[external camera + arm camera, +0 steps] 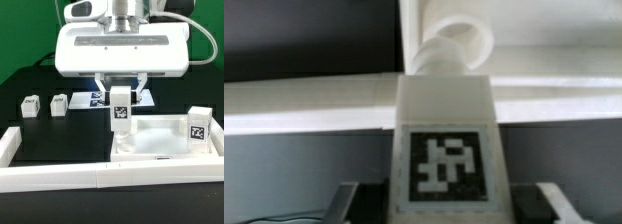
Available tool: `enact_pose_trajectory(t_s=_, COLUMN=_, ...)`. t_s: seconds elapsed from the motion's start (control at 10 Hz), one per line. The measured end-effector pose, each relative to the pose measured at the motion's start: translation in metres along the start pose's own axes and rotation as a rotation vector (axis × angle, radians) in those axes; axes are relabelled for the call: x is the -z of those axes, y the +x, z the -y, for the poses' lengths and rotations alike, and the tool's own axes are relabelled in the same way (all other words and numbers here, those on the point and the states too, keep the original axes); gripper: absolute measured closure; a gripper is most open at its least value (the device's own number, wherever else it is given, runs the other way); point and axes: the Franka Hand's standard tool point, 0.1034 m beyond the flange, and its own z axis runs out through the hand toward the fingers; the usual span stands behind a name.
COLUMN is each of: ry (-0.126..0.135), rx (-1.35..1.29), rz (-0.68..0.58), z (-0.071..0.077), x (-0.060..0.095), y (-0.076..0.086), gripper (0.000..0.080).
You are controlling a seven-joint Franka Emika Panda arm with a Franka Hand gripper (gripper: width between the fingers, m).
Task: Assemble square table
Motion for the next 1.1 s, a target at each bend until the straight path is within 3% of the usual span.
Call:
enact_pose_trajectory(t_s=0.7, ry=0.004, rx=0.005, rz=-0.008, z=0.011, x=-0.013, y=-0.004, gripper=0.0508)
enact_pose_trajectory(t_s=1.1, ry=-0.003, rx=0.021, rz=-0.018, z=0.007, x=-0.017, y=-0.008, gripper=0.0508)
